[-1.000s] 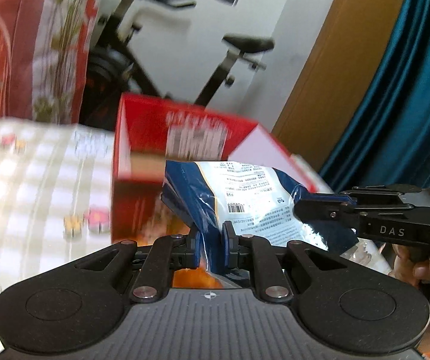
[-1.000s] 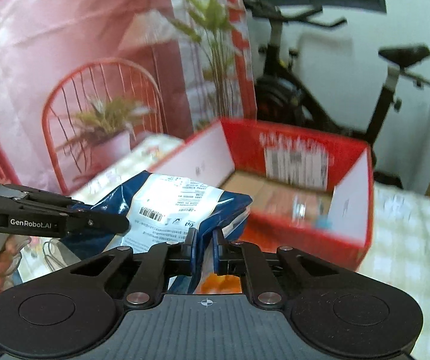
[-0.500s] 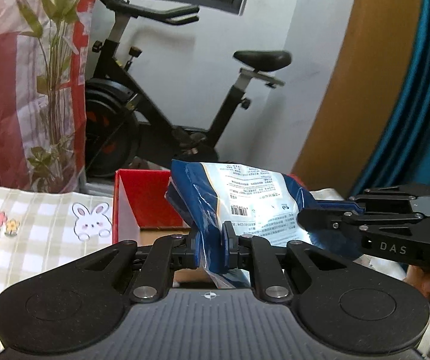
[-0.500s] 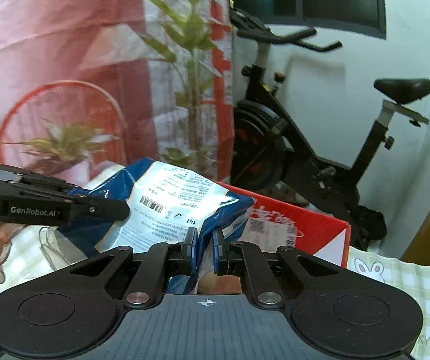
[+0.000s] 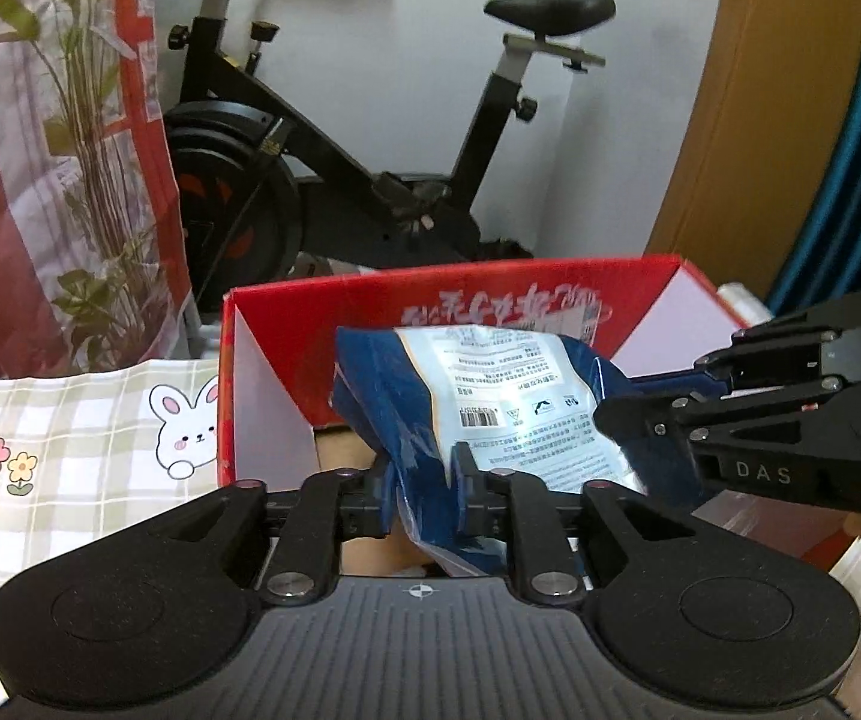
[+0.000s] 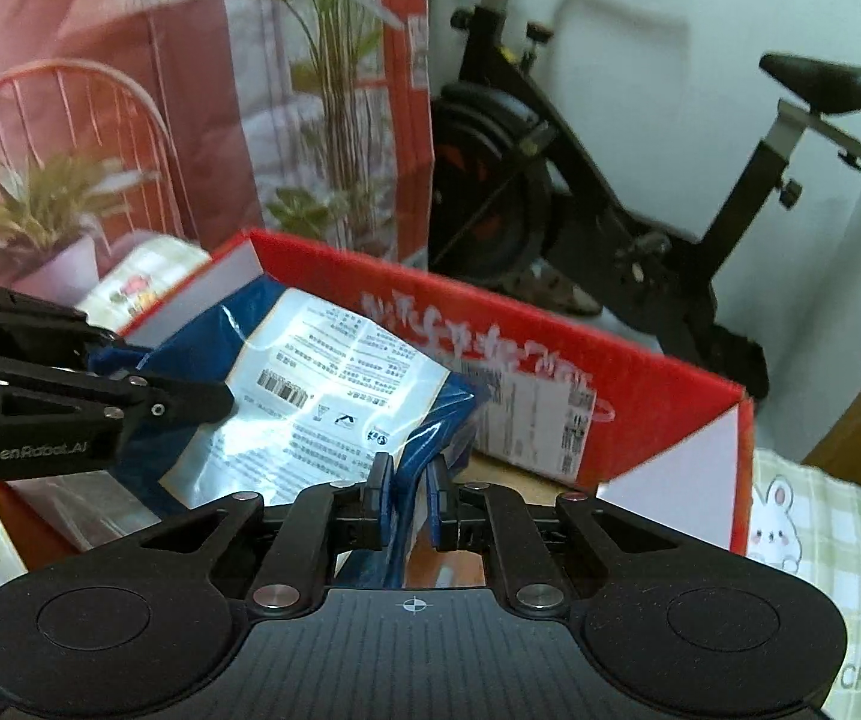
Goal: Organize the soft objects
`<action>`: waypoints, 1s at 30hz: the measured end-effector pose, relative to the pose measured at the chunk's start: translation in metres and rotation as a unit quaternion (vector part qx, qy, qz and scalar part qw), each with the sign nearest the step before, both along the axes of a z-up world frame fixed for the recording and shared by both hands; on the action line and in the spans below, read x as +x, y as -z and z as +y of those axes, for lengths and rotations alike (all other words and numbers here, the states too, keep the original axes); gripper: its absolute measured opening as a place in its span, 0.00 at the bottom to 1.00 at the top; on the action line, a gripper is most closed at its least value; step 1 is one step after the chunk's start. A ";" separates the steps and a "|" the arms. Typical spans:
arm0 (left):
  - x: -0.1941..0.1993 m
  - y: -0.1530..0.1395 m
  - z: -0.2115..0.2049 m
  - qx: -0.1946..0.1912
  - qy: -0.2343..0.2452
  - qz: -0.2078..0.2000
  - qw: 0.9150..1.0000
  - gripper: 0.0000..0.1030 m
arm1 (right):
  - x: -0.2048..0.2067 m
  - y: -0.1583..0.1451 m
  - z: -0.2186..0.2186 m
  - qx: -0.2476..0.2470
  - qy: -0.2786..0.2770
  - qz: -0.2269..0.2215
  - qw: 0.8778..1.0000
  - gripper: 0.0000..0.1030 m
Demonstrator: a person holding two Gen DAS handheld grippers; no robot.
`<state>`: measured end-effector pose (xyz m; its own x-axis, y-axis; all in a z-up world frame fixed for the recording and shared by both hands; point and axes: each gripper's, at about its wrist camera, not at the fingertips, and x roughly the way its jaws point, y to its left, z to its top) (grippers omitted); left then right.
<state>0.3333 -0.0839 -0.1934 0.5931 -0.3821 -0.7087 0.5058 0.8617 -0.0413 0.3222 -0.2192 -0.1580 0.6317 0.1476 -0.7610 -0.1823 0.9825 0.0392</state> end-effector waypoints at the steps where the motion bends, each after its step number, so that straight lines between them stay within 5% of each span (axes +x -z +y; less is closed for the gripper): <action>1: 0.000 0.001 -0.001 0.010 0.000 -0.001 1.000 0.36 | 0.001 0.003 0.001 -0.002 0.004 0.009 1.000 0.15; 4: -0.006 -0.002 -0.001 0.019 -0.001 -0.013 1.000 0.56 | -0.001 0.006 0.001 -0.006 0.010 0.020 1.000 0.30; 15: -0.042 -0.035 0.014 0.002 -0.027 -0.036 0.999 0.89 | -0.039 -0.022 0.002 -0.006 0.033 -0.013 0.999 0.72; 17: -0.054 -0.039 0.019 -0.002 -0.035 -0.040 0.999 0.92 | -0.053 -0.029 0.005 -0.002 0.039 -0.027 0.999 0.91; 19: -0.063 -0.043 0.023 -0.009 -0.043 -0.040 0.998 0.95 | -0.067 -0.035 0.008 0.002 0.041 -0.045 0.998 0.98; 30: -0.120 -0.040 0.054 -0.051 -0.052 -0.027 0.997 0.99 | -0.154 -0.059 0.016 0.021 0.049 -0.126 0.991 1.00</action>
<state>0.2138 -0.0303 -0.1536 0.6690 -0.3847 -0.6360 0.4179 0.9023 -0.1063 0.1685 -0.2035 -0.0987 0.8135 0.1041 -0.5722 -0.0952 0.9944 0.0454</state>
